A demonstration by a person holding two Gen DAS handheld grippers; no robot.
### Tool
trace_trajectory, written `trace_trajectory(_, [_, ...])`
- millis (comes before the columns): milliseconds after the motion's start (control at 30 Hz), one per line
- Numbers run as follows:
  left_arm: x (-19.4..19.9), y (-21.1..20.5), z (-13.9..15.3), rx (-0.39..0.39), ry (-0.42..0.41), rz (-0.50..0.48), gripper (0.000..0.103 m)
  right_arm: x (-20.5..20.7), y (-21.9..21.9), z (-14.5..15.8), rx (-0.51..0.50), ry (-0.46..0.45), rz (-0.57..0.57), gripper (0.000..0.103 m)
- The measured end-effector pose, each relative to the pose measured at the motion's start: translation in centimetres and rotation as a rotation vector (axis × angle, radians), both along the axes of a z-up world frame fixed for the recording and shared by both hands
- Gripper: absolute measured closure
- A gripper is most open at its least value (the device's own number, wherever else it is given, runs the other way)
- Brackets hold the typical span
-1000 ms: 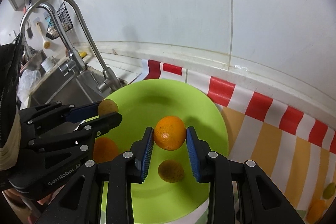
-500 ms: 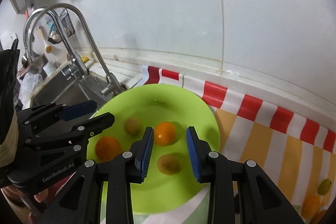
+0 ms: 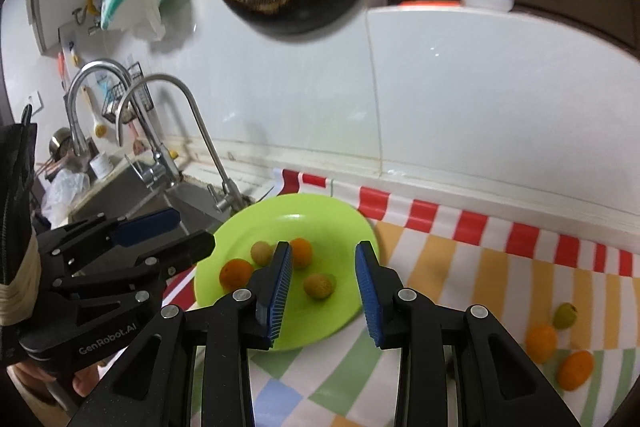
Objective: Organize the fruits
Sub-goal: 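Withdraw both open tools from the plate toward the remaining fruits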
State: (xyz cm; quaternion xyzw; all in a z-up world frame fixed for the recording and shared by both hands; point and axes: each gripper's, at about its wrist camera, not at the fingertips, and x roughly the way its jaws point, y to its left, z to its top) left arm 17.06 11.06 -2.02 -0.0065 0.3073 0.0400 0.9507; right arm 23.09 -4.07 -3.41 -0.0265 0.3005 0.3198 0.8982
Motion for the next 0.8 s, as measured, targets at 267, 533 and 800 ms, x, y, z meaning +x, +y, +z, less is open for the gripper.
trace_trajectory(267, [-2.3, -3.4, 1.5, 0.017, -0.051, -0.045, 0.045, -2.8, -4.1, 1.7, 0.016, -0.044, -0.072, 0.054])
trace_trajectory(533, [-3.7, -6.3, 2.0, 0.035, -0.087, -0.088, 0.037, -5.1, -8.2, 2.6, -0.012, -0.099, -0.156, 0.052])
trace_trajectory(800, [-3.7, -8.9, 1.3, -0.001, -0.097, -0.147, 0.035, -6.3, -12.0, 2.2, -0.024, -0.115, -0.258, 0.051])
